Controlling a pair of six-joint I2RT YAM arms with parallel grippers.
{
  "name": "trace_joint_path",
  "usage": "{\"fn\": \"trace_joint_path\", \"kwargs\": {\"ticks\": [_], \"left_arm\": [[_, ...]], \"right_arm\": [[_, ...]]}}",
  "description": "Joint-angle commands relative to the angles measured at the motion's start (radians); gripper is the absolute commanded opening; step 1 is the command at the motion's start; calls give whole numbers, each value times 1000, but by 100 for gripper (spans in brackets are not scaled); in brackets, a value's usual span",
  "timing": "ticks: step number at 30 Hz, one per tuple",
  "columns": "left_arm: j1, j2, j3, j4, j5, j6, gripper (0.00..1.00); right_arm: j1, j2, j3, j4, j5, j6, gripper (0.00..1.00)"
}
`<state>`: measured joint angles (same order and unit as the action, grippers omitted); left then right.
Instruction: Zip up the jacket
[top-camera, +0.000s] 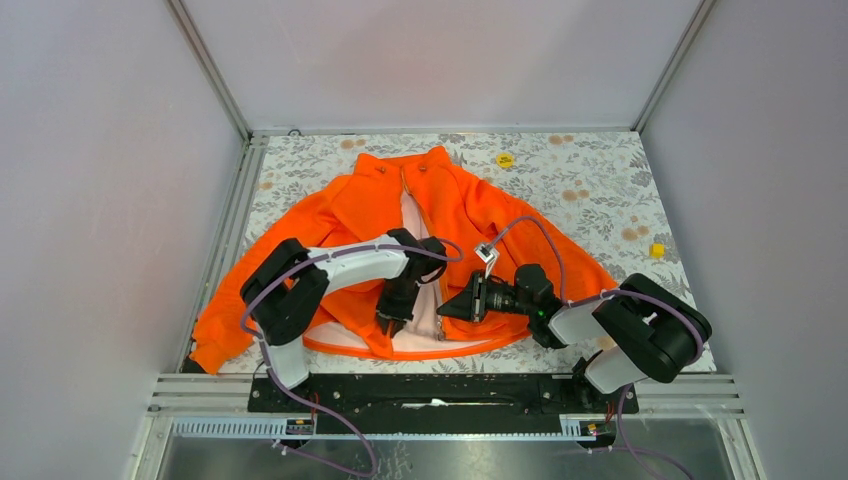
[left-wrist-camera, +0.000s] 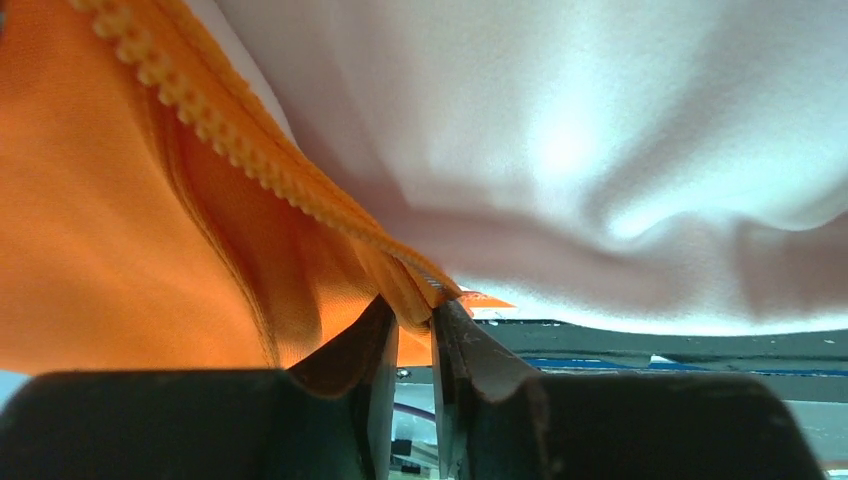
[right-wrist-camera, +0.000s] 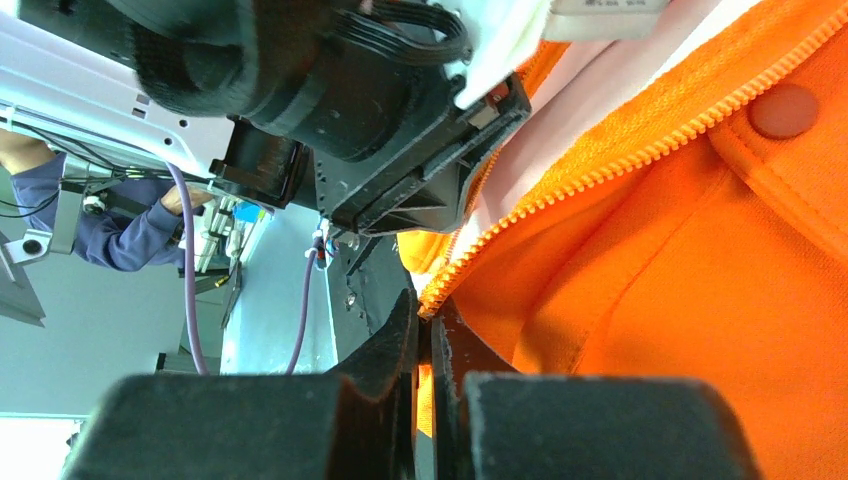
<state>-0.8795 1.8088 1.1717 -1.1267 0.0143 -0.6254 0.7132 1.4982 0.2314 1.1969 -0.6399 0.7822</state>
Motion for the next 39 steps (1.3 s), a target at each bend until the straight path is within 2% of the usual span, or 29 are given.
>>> {"fn": "trace_joint_path", "kwargs": {"ticks": [1,5,8,11,13,18,21,27,39], "left_arm": [[4,-130,24,38,-61,-2,18],[4,-266,-15,169,-73,-25,17],[4,-412,-129,385,-67,-59,13],[4,-560,-299,619,-96,-89,5],[4,-645,-437,764,-124,-90,0],[4,-821,-655,1093,-148,-60,0],[4,-873,-734,1196,-136,-24,0],[3,-886,-814,1353,25,67,0],[4,-936,-886,1493,212,129,0]], "right_arm": [[-5,-12,9,44,-7,-20,0],[-5,-9,22,16,-7,-24,0],[-6,-11,44,-45,-20,-30,0],[-5,-34,68,-110,-36,-51,0],[-6,-67,96,-215,-41,-95,0],[-5,-173,176,-547,28,-248,0],[-5,-189,201,-624,61,-296,0],[-3,-92,237,-577,5,-278,0],[8,-28,284,-588,-41,-293,0]]}}
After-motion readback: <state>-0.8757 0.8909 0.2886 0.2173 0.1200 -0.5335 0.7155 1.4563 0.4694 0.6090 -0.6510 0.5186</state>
